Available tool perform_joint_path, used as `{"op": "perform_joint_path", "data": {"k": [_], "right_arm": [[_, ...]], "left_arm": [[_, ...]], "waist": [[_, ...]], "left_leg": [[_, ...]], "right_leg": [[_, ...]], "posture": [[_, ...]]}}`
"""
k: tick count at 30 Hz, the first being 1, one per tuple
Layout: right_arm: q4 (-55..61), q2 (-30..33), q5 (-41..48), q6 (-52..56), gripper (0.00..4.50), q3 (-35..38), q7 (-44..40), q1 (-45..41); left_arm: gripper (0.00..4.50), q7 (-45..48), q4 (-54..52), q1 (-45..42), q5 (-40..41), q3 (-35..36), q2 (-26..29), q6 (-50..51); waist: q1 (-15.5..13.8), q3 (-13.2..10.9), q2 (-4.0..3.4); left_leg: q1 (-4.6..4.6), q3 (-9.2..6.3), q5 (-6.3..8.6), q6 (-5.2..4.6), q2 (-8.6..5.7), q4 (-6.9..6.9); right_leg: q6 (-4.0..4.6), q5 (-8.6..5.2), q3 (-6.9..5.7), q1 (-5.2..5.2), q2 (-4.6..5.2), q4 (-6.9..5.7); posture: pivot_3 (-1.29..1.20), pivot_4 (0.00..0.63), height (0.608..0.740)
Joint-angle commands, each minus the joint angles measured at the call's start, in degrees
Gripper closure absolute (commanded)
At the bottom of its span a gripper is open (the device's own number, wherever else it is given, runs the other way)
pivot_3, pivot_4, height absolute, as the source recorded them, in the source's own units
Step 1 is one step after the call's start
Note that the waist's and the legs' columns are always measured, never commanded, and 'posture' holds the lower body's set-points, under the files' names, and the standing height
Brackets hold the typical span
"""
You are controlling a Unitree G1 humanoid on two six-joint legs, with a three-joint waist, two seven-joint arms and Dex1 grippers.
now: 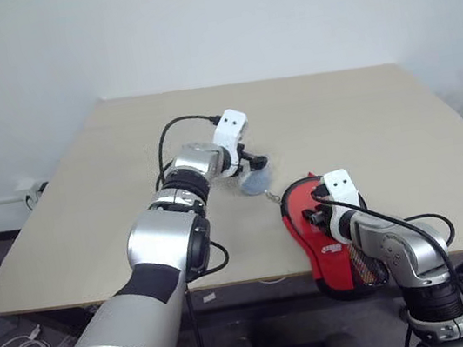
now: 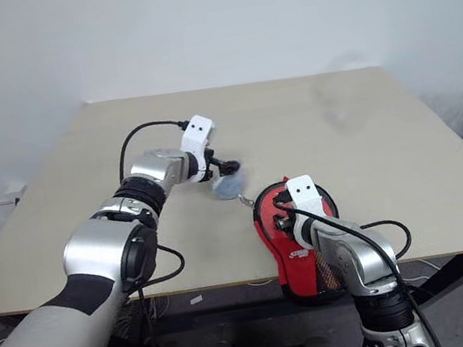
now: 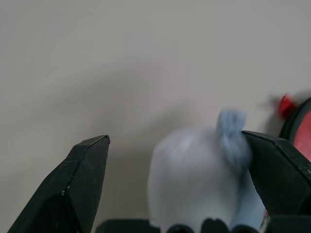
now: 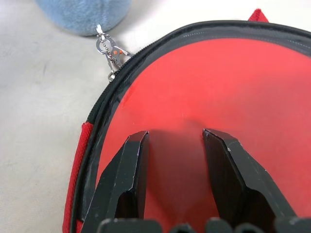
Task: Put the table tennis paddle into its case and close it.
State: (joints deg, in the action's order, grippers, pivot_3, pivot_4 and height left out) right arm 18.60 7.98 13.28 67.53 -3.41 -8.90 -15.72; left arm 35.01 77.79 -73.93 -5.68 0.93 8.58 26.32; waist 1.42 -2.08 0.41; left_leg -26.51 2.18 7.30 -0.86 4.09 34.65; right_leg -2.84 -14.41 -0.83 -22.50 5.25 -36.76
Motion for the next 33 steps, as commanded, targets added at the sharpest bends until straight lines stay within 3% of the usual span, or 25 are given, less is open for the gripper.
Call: {"op": "perform_joint_path", "data": {"k": [1, 12, 21, 30, 33], "right_arm": [[-4.95, 0.65, -0.23, 1.89, 2.60, -1.36, -0.55, 1.10], [-10.67, 1.94, -3.27, -2.55, 2.60, -1.74, 1.54, -1.37], [-14.19, 2.27, -5.40, -5.89, 2.60, -2.71, 2.77, -2.94], [-15.19, 2.62, -5.95, -6.79, 2.60, -2.60, 2.73, -3.56], [-14.58, 3.22, -5.54, -6.06, 2.60, -3.53, 1.49, -3.17]], "left_arm": [[0.01, 1.11, -2.82, 0.25, 1.07, 0.33, 0.16, 2.94], [0.01, 8.22, -4.72, 3.28, 1.22, -1.90, -1.05, 7.22], [0.01, 8.47, -5.30, 4.87, 1.43, -3.43, -1.32, 6.01], [2.86, 13.94, -6.28, 4.64, 1.71, -4.30, -2.35, 1.88], [3.63, 10.01, -5.31, 4.10, 1.19, -4.37, -2.92, 0.80]], "waist": [[-0.01, 0.02, 0.03], [0.06, 0.04, 0.04], [-0.03, 0.05, 0.04], [-0.09, 0.05, 0.04], [-0.17, 0.05, 0.04]], "left_leg": [[0.00, 0.00, 0.00, 0.00, 0.00, 0.00], [0.02, 0.02, 0.00, 0.00, 0.03, -0.02], [0.02, 0.04, 0.00, 0.00, 0.03, -0.01], [0.01, 0.04, 0.00, 0.00, 0.03, -0.01], [0.01, 0.04, 0.00, 0.00, 0.02, 0.00]], "right_leg": [[0.00, 0.00, -0.01, 0.00, 0.01, 0.00], [0.01, 0.01, -0.01, 0.00, -0.01, -0.01], [0.03, 0.02, -0.01, 0.00, 0.00, -0.01], [0.03, 0.02, -0.01, 0.01, 0.01, -0.01], [0.03, 0.02, -0.01, 0.02, 0.02, -0.01]], "posture": [[0.00, 0.000, 0.740], [0.00, 0.000, 0.740], [0.00, 0.000, 0.740], [0.00, 0.000, 0.740], [0.00, 0.000, 0.740]]}}
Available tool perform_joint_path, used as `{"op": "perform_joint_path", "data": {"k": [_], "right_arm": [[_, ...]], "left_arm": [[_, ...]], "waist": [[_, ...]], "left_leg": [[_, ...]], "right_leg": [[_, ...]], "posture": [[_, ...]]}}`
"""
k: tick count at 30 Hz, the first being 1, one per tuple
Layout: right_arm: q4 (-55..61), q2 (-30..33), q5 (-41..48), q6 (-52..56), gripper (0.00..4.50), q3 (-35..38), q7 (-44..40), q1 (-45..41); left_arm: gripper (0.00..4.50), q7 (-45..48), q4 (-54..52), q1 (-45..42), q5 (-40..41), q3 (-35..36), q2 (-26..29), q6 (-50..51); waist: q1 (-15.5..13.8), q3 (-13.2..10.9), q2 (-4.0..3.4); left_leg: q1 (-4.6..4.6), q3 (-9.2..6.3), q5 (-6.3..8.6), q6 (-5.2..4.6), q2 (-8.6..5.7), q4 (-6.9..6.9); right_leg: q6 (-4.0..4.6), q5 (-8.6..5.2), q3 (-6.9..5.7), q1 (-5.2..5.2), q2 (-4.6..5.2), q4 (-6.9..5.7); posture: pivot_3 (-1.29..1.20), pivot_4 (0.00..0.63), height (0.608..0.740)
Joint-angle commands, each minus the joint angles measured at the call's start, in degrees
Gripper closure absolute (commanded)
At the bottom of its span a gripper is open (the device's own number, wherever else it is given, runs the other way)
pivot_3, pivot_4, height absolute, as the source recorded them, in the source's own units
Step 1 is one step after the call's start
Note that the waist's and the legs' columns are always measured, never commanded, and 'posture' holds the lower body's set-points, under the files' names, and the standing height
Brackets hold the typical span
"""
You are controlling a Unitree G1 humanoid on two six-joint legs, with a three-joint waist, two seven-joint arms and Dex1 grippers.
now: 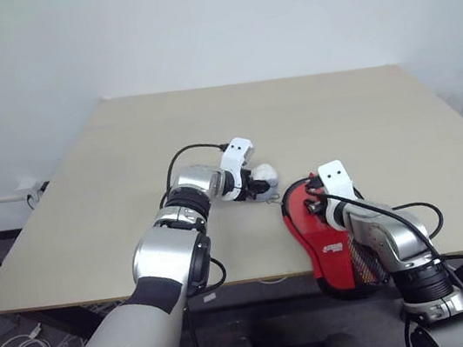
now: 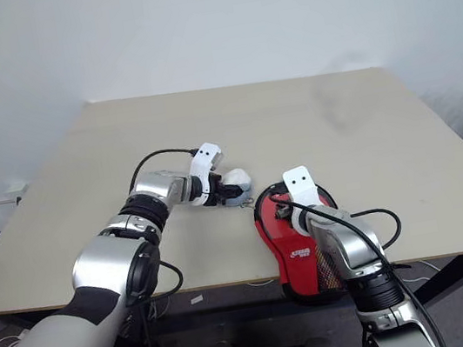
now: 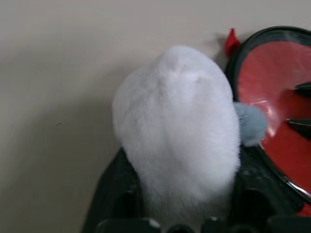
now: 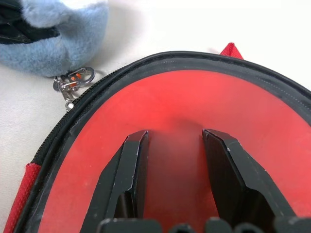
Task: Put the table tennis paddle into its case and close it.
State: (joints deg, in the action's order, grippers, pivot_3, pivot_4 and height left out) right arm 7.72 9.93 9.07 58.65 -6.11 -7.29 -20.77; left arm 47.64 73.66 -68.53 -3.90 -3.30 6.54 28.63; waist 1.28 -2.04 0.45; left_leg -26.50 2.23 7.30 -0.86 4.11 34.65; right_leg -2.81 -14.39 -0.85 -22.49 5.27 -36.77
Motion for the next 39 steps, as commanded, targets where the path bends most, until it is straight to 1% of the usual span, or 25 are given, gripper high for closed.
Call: {"op": "perform_joint_path", "data": {"k": [1, 8, 20, 24, 39], "right_arm": [[-3.18, 1.44, -0.95, 3.38, 2.60, -1.38, -0.81, 2.16], [-2.56, 0.77, -0.25, 7.44, 2.60, -2.54, -1.45, 4.00], [0.70, -2.23, -0.48, 10.17, 2.60, -1.93, 1.01, 7.47], [4.30, -2.83, -0.26, 11.78, 2.60, -1.67, 1.92, 10.06], [10.66, -2.44, -0.35, 15.52, 2.60, -2.61, 2.37, 14.75]], "left_arm": [[3.81, -5.20, -0.63, -1.64, -0.44, 0.39, -1.01, -1.92], [3.81, -14.79, 1.36, -4.45, 0.68, 3.52, -1.81, -5.17], [3.81, -20.32, 3.33, -8.18, 0.07, 5.34, -6.12, -12.42], [3.81, -24.49, 4.03, -9.12, -0.47, 5.91, -7.28, -13.28], [3.81, -32.19, 4.61, -10.08, 0.35, 10.34, -12.43, -17.24]], "waist": [[-0.06, 0.00, 0.00], [-0.04, 0.01, 0.01], [0.04, 0.01, 0.02], [-0.05, 0.01, 0.02], [-0.15, 0.02, 0.03]], "left_leg": [[0.00, 0.00, 0.00, 0.00, 0.00, 0.00], [0.00, -0.02, 0.00, 0.00, 0.00, 0.01], [0.01, -0.03, 0.00, 0.00, 0.00, -0.01], [0.00, -0.03, 0.00, 0.00, 0.00, -0.02], [-0.01, -0.03, 0.00, 0.00, 0.00, -0.02]], "right_leg": [[0.00, 0.00, 0.00, 0.00, 0.00, 0.00], [-0.01, 0.00, 0.00, 0.00, -0.01, 0.00], [-0.01, -0.01, 0.00, -0.01, -0.02, 0.01], [-0.02, -0.02, 0.00, -0.01, -0.02, 0.01], [-0.02, -0.03, -0.04, 0.01, 0.01, 0.06]], "posture": [[0.00, 0.000, 0.740], [0.00, 0.000, 0.740], [0.00, 0.000, 0.740], [0.00, 0.000, 0.740], [0.00, 0.000, 0.740]]}}
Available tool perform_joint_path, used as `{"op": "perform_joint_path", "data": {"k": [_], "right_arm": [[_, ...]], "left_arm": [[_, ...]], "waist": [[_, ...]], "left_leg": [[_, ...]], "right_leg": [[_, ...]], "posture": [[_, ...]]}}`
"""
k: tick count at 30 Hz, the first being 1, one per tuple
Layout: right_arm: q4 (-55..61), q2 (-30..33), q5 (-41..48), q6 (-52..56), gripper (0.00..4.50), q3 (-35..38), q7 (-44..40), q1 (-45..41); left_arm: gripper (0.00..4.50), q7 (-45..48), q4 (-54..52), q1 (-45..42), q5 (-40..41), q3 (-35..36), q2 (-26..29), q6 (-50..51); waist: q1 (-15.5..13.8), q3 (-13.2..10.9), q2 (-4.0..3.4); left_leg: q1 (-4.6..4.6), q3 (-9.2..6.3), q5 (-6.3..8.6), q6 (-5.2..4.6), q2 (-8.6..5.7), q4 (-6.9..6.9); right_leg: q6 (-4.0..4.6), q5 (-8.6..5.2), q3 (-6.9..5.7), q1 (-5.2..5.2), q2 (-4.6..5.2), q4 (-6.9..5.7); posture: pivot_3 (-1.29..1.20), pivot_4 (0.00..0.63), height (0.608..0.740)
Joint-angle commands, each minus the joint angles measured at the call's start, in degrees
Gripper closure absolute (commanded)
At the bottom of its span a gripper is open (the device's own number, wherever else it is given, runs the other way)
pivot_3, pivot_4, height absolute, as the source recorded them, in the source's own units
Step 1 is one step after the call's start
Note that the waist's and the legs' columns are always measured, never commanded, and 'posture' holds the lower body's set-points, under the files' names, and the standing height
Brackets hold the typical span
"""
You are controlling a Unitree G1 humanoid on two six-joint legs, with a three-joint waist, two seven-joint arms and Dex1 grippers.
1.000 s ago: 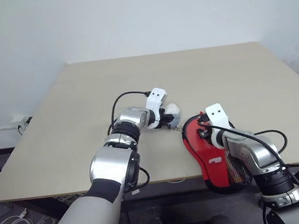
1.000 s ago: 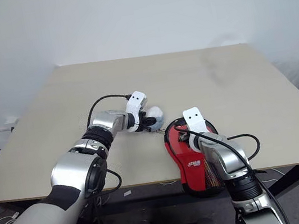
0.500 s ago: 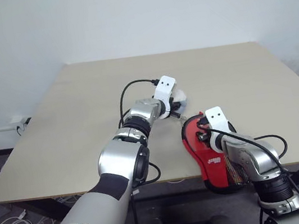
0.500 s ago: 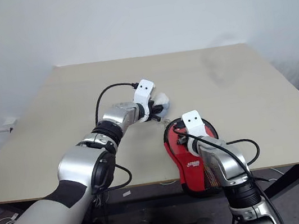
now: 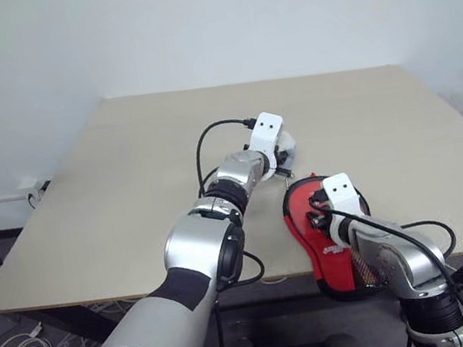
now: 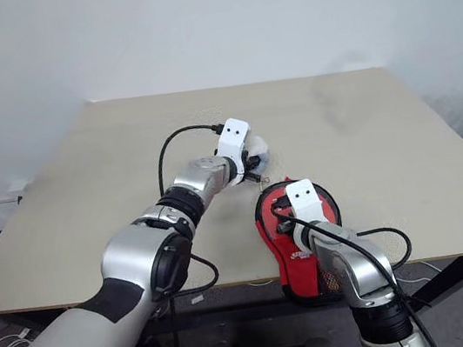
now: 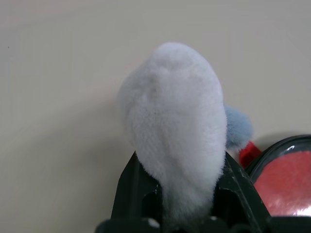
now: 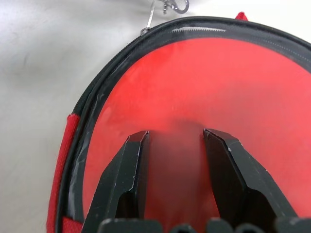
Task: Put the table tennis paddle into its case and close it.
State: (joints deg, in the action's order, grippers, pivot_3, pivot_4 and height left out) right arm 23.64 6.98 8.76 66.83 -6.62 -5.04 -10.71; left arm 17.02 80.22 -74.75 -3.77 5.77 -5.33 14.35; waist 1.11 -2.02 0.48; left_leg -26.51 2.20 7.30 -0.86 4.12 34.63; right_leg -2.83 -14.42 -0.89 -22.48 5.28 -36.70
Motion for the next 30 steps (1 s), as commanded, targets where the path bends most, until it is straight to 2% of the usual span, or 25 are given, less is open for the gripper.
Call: {"op": "perform_joint_path", "data": {"k": [1, 6, 10, 18, 22, 27, 30], "right_arm": [[-5.23, 0.52, -0.10, 7.41, 2.60, -2.18, 0.17, 4.75], [-4.86, 0.41, -0.20, 7.74, 2.60, -2.50, 0.31, 4.27], [-4.81, 0.67, -0.64, 7.56, 2.60, -2.58, 0.76, 4.60], [-4.55, 0.35, -1.01, 6.76, 2.60, -2.58, 1.46, 4.87], [-4.57, 0.54, -1.16, 6.40, 2.60, -2.37, 1.64, 4.68], [-5.32, 0.83, -1.62, 5.52, 2.60, -2.62, 1.71, 4.22], [-5.85, 0.80, -1.87, 5.12, 2.60, -2.84, 1.73, 3.75]], "left_arm": [[3.81, -2.32, -1.89, -3.97, -0.29, 1.06, -0.89, -2.88], [3.81, -9.01, -1.78, -4.55, -0.95, 1.59, -2.07, -4.71], [3.81, -10.04, -1.72, -5.19, -2.44, 0.35, -3.56, -6.41], [3.81, -5.12, -1.70, -4.48, -7.59, -5.08, -8.25, -10.74], [3.81, 0.29, -1.87, -3.23, -8.80, -7.03, -9.65, -13.61], [3.81, 3.51, -2.10, -0.77, -14.55, -14.45, -11.77, -20.13], [3.81, 7.24, -2.08, 0.37, -14.50, -15.71, -12.18, -21.13]], "waist": [[0.01, 0.00, 0.00], [0.02, 0.00, 0.00], [0.01, 0.00, 0.00], [0.01, 0.00, -0.01], [0.00, 0.00, -0.01], [-0.03, 0.00, -0.02], [-0.01, 0.00, -0.02]], "left_leg": [[0.00, 0.01, 0.00, 0.00, 0.00, 0.00], [0.00, 0.01, 0.00, 0.00, 0.00, -0.01], [0.00, 0.00, 0.00, 0.00, 0.00, -0.01], [-0.02, 0.03, 0.00, 0.01, -0.01, -0.03], [-0.02, 0.03, 0.01, 0.01, -0.01, -0.08], [-0.01, 0.05, 0.01, 0.00, -0.09, -0.16], [0.00, 0.09, 0.01, 0.00, -0.16, -0.27]], "right_leg": [[0.00, 0.00, 0.00, 0.00, 0.00, 0.00], [0.00, 0.00, -0.01, 0.00, 0.00, 0.01], [0.00, 0.00, -0.01, 0.00, 0.00, 0.01], [0.00, 0.00, -0.02, -0.01, 0.03, 0.03], [0.01, 0.00, -0.04, -0.02, 0.05, 0.05], [0.01, -0.01, -0.07, -0.02, 0.17, 0.06], [0.01, -0.01, -0.10, -0.02, 0.28, 0.06]], "posture": [[0.00, 0.000, 0.740], [0.00, 0.000, 0.740], [0.00, 0.000, 0.740], [0.00, 0.000, 0.740], [0.00, 0.000, 0.740], [0.00, 0.000, 0.740], [0.00, 0.000, 0.740]]}}
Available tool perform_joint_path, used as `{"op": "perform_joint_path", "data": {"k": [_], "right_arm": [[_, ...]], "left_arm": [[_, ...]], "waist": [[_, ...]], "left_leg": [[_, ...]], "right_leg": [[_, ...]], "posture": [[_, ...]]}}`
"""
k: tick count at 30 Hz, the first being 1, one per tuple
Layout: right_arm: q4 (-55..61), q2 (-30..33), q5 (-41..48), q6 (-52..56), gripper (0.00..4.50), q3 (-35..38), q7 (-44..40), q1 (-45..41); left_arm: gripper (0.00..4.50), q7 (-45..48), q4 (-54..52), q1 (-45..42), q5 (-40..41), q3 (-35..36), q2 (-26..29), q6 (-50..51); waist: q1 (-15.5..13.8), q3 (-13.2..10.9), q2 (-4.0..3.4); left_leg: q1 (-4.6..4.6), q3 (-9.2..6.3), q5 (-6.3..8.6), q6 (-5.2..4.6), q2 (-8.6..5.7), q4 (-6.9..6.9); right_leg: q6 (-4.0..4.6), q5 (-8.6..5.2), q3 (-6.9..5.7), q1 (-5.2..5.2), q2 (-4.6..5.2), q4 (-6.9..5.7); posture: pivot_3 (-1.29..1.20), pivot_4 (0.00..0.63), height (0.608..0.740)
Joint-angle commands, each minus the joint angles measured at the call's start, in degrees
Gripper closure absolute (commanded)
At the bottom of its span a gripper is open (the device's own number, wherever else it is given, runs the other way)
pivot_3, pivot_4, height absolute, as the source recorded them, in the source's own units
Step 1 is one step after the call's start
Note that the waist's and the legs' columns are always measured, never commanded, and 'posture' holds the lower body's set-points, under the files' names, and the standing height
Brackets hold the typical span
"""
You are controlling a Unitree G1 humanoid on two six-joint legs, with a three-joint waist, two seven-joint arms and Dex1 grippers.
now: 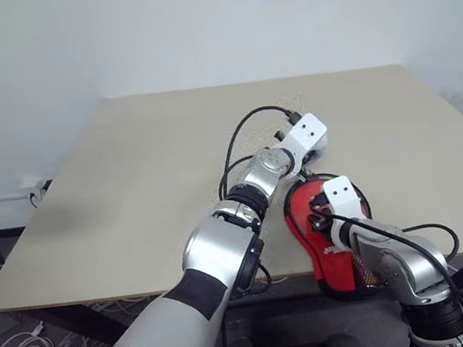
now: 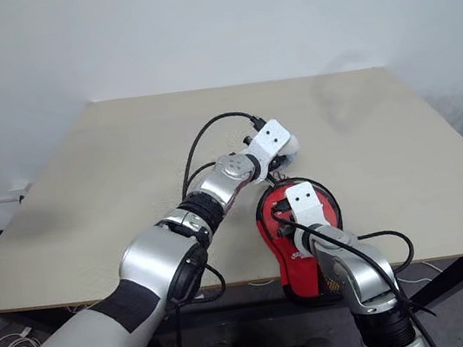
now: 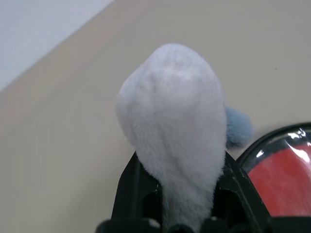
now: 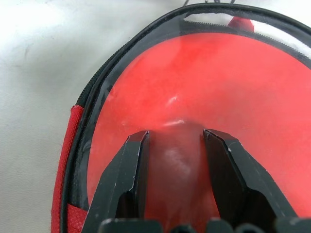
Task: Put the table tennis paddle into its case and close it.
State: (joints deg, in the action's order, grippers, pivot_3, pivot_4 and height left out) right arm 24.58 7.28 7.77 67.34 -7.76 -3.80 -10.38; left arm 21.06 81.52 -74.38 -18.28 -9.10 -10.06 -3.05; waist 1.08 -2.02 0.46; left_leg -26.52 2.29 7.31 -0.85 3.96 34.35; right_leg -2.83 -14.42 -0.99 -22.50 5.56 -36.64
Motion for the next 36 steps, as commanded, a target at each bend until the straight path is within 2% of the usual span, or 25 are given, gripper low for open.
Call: {"op": "perform_joint_path", "data": {"k": [1, 5, 8, 13, 23, 26, 36], "right_arm": [[-6.97, 0.54, -0.96, 4.42, 2.60, -1.74, 0.46, 3.23], [-7.96, 0.94, -1.12, 3.65, 2.60, -1.53, 0.19, 2.24], [-8.72, 1.44, -1.08, 3.00, 2.60, -1.56, -0.28, 1.34], [-10.25, 2.07, -0.89, 1.81, 2.60, -1.72, -1.34, -0.59], [-11.42, 4.44, 0.68, -1.32, 2.60, -2.24, -6.90, -3.55], [-11.51, 5.21, 1.28, -2.40, 2.60, -1.55, -8.54, -4.63], [-15.41, 5.86, 0.43, -5.52, 2.60, -0.50, -9.01, -7.50]], "left_arm": [[3.81, 5.43, -3.37, 0.41, 0.50, -0.83, -7.49, -3.72], [3.81, 12.11, -3.71, 2.36, -0.46, -2.92, -6.46, -6.75], [3.00, 15.09, -3.98, 3.40, -0.27, -3.25, -5.35, -7.79], [1.23, 22.11, -4.61, 4.11, 1.07, -2.83, -3.31, -8.78], [1.23, 37.67, -7.39, 0.71, 10.29, 4.96, 3.53, -6.45], [1.23, 43.57, -8.76, -0.73, 13.52, 7.50, 7.25, -5.24], [1.23, 49.00, -11.45, -2.63, 19.67, 12.66, 18.03, 3.47]], "waist": [[0.02, 0.00, 0.00], [0.04, 0.01, -0.01], [0.04, 0.01, -0.01], [0.08, 0.01, -0.02], [0.32, -0.09, -0.15], [0.29, -0.19, -0.22], [0.10, -0.27, -0.06]], "left_leg": [[0.00, 0.00, 0.00, 0.00, -0.02, -0.03], [0.01, 0.00, 0.00, 0.00, -0.10, -0.09], [0.01, 0.00, 0.00, -0.01, -0.15, -0.11], [0.02, 0.00, 0.00, -0.01, -0.17, -0.11], [-0.01, -0.04, 0.00, -0.03, -0.17, -0.10], [-0.08, -0.05, -0.02, -0.04, -0.20, -0.09], [0.02, -0.06, -0.03, -0.07, -0.26, -0.01]], "right_leg": [[0.00, 0.00, -0.01, -0.01, 0.04, 0.00], [-0.01, -0.01, -0.05, -0.01, 0.17, 0.00], [-0.01, -0.01, -0.09, 0.01, 0.23, 0.00], [-0.01, -0.01, -0.09, 0.02, 0.25, 0.00], [-0.03, -0.01, -0.05, -0.07, 0.19, -0.03], [-0.09, -0.05, -0.04, -0.12, 0.19, -0.04], [-0.17, -0.10, -0.06, 0.08, 0.25, -0.03]], "posture": [[0.00, 0.000, 0.740], [0.00, 0.000, 0.740], [0.00, 0.000, 0.740], [0.00, 0.000, 0.740], [0.00, 0.000, 0.740], [0.00, 0.000, 0.740], [0.00, 0.000, 0.740]]}}
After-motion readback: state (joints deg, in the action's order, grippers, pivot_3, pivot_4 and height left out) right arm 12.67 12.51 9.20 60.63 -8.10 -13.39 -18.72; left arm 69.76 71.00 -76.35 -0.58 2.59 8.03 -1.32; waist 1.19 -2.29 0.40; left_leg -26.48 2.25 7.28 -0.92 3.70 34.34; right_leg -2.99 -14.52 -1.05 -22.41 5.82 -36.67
